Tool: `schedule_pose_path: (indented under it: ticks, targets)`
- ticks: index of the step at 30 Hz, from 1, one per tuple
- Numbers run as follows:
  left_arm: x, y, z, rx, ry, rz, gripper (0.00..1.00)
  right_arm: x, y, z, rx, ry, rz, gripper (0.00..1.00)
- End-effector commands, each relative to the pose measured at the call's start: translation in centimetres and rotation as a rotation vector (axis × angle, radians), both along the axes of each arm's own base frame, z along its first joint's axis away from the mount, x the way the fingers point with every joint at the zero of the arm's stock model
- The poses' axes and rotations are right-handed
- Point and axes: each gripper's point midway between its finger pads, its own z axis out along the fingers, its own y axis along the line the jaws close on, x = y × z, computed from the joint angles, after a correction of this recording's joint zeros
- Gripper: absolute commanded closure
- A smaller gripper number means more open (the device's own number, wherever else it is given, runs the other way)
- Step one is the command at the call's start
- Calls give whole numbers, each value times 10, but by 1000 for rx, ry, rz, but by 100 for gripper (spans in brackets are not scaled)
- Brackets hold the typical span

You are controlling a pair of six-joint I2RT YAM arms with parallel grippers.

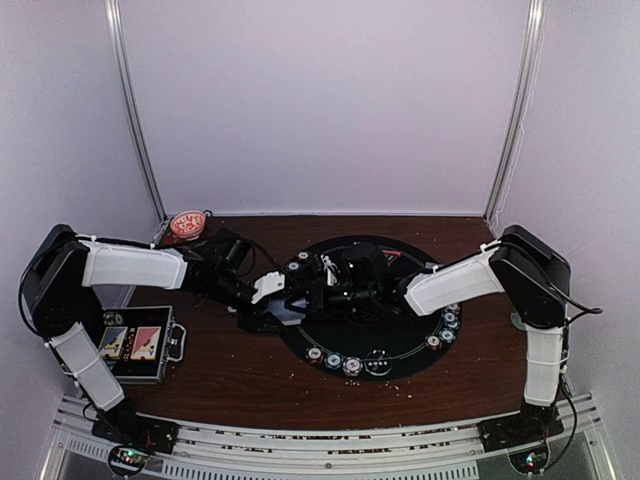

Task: Distribute texas hold em gaming equipment
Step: Pass from the right arm to the left, then pick up the poker card from the face-down deck piles.

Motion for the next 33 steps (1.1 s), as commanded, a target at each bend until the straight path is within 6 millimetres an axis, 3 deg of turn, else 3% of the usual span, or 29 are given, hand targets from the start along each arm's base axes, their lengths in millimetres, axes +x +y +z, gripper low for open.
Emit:
schedule_pose_path:
  ticks: [1,9,20,26,33]
  targets:
    - [12,-6,4,-4,-50,15,53,10,-3,23,-2,-35,-38,70]
    - [14,-6,0,7,-48,22,53,12,-15,18,-53,-49,-59,67]
    - [16,-6,-4,19,-38,26,52,12,-22,15,-89,-68,-63,85]
    - [16,-6,-6,24,-35,28,52,10,-25,19,-101,-82,-62,80]
    - [16,-6,-9,31,-31,28,52,8,-28,23,-100,-91,-56,81]
